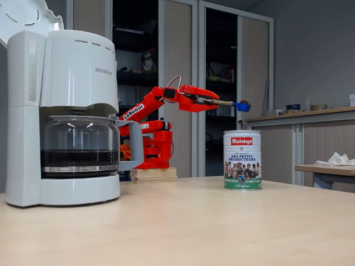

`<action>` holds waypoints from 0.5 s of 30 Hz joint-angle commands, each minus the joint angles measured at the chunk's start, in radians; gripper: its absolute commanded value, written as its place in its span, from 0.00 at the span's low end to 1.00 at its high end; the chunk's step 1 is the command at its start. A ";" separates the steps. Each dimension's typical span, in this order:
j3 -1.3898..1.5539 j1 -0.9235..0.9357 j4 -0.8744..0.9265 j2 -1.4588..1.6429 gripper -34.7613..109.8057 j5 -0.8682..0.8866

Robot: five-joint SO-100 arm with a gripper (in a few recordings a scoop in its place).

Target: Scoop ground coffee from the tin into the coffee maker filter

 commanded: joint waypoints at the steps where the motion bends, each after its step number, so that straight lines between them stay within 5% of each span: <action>1: -0.109 0.048 -0.009 -0.035 0.24 0.002; 15: -0.537 0.190 0.101 -0.316 0.24 0.025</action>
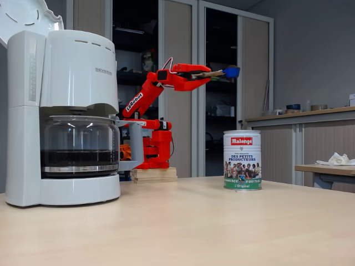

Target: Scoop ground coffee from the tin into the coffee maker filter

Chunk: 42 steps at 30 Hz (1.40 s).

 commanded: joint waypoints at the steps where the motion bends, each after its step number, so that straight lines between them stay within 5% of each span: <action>1: -0.156 0.038 0.072 -0.057 0.24 0.012; 33: -0.746 0.643 0.149 -0.476 0.24 -0.120; 42: -0.784 0.830 0.163 -0.466 0.24 -0.003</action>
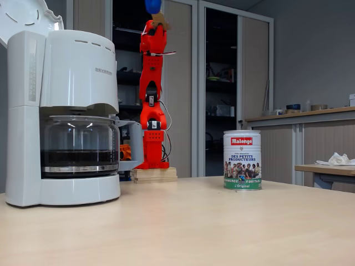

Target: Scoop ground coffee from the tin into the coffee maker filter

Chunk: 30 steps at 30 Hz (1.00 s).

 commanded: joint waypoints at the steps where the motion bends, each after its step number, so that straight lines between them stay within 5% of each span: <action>1: -0.021 0.075 0.018 0.020 0.24 0.043; 30: 0.115 0.350 -0.052 0.060 0.24 0.634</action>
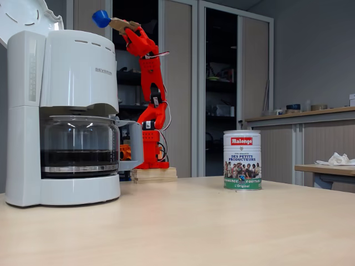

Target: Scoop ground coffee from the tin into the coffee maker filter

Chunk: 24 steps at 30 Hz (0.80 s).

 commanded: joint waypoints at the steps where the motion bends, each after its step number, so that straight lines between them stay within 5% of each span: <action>1: 0.011 0.021 -0.006 0.012 0.24 0.080; 15: 0.074 0.126 -0.005 0.034 0.24 0.207; 24: 0.058 0.126 -0.020 0.035 0.24 0.440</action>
